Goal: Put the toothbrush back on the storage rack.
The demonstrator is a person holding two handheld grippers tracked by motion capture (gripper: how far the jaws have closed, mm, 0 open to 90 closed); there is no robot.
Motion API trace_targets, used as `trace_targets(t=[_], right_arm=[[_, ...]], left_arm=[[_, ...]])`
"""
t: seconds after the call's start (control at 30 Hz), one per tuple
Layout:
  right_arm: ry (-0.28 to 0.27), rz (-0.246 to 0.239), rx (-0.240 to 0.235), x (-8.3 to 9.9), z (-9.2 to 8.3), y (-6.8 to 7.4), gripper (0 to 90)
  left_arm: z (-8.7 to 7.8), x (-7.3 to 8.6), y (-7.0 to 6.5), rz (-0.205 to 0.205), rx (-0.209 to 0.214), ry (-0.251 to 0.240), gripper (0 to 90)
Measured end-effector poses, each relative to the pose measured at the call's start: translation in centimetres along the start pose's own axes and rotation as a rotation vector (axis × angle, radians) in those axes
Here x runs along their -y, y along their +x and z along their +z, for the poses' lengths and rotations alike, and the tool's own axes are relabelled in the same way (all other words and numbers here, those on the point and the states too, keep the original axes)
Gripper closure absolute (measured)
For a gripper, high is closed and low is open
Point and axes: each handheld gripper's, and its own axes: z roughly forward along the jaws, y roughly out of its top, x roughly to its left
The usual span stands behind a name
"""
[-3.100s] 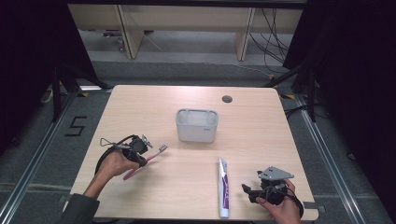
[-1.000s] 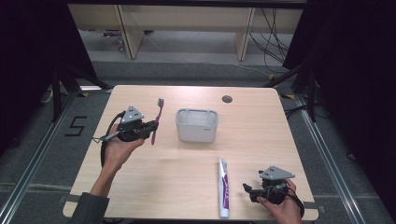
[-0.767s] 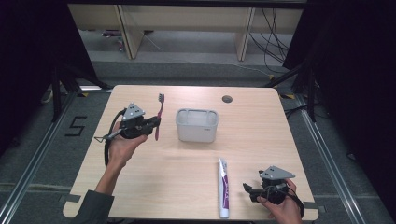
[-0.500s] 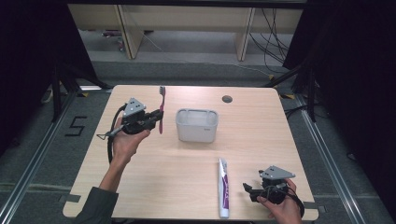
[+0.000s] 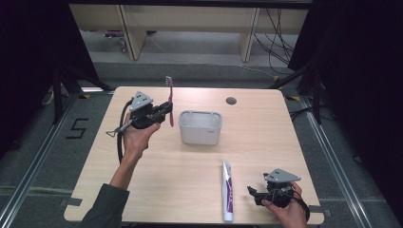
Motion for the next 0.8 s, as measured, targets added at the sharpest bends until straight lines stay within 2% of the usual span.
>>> trace_targets(t=[0.17, 0.2, 0.23, 0.33, 0.37, 0.4, 0.53, 0.8], right_arm=[[0.001, -0.008, 0.0, 0.0, -0.1, 0.0, 22.1], [0.007, 0.017, -0.001, 0.0, -0.1, 0.2, 22.1], [0.006, 0.004, -0.005, 0.0, -0.1, 0.2, 22.1], [0.005, 0.004, -0.003, 0.0, -0.1, 0.2, 22.2], [0.01, 0.021, -0.006, -0.1, -0.2, 0.3, 22.1], [0.004, 0.004, -0.002, 0.0, -0.1, 0.2, 22.2], [0.009, 0.01, -0.004, -0.1, -0.2, 0.2, 22.1], [0.003, -0.009, -0.003, 0.0, -0.1, 0.1, 22.2]], left_arm=[[0.6, -0.4, -0.3, 0.013, -0.005, -0.006, 82.6], [0.7, -0.5, -0.4, 0.013, -0.009, -0.012, 82.6], [1.0, -0.5, -0.4, 0.015, -0.011, -0.012, 82.6], [1.3, -0.5, -0.4, 0.019, -0.013, -0.013, 82.6], [1.5, -0.6, -0.4, 0.016, -0.011, -0.016, 82.6], [1.6, -0.6, -0.4, 0.014, -0.011, -0.019, 82.6], [2.5, -0.6, -0.6, 0.013, -0.009, -0.015, 82.6], [4.4, -0.3, -1.0, 0.007, -0.01, 0.002, 82.6]])
